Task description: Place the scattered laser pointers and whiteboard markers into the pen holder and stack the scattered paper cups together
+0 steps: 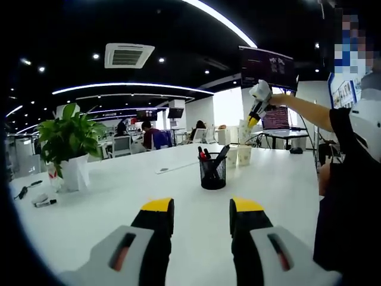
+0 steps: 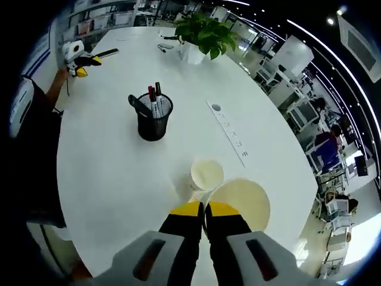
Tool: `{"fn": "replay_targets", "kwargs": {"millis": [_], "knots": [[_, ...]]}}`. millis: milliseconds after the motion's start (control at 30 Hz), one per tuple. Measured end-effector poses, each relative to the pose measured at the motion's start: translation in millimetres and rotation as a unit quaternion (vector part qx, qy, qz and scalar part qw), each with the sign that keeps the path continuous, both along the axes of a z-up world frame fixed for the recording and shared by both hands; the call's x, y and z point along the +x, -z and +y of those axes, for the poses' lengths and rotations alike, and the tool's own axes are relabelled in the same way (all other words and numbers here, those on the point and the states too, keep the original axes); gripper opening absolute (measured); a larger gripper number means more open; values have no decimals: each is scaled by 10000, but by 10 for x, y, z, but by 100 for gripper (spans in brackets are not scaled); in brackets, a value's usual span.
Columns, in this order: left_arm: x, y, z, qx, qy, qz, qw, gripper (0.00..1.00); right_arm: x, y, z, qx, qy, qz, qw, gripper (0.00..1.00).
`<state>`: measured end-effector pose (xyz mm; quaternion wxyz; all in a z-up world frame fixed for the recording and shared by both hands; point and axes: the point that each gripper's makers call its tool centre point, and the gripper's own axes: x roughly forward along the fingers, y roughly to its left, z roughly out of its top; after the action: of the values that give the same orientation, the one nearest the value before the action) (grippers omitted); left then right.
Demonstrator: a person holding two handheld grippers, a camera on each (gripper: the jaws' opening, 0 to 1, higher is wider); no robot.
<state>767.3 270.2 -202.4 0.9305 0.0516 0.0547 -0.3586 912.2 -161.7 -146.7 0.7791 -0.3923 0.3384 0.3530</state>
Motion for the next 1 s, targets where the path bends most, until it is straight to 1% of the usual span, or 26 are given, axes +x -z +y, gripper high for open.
{"fn": "replay_targets", "kwargs": {"millis": [200,300,367,467,600,700,767,867,1000], "knots": [[-19,32,-20,31,62,23,10000,39,21,181,-63,-81,63,97,9999,6],[20,8,54,14,-122,-50,9999,38,11,228,-13,79,22,167,9998,6],[26,-4,97,25,-185,-65,9998,38,12,270,10,98,10,226,9997,6],[24,-23,117,-14,-199,-74,9998,38,21,331,3,-54,3,273,9996,6],[22,-15,103,7,-178,-72,9998,38,13,371,52,-36,-31,347,9994,6],[19,1,88,8,-148,-53,9999,38,-14,410,39,-219,-96,370,9990,6],[20,10,94,15,-150,-42,9999,38,-23,421,31,-236,-104,417,9988,6],[19,8,102,6,-165,-46,9999,38,-56,487,43,-244,-131,522,9983,6],[18,-1,105,12,-177,-55,9998,38,-85,589,1,-473,-126,617,9969,6]]}}
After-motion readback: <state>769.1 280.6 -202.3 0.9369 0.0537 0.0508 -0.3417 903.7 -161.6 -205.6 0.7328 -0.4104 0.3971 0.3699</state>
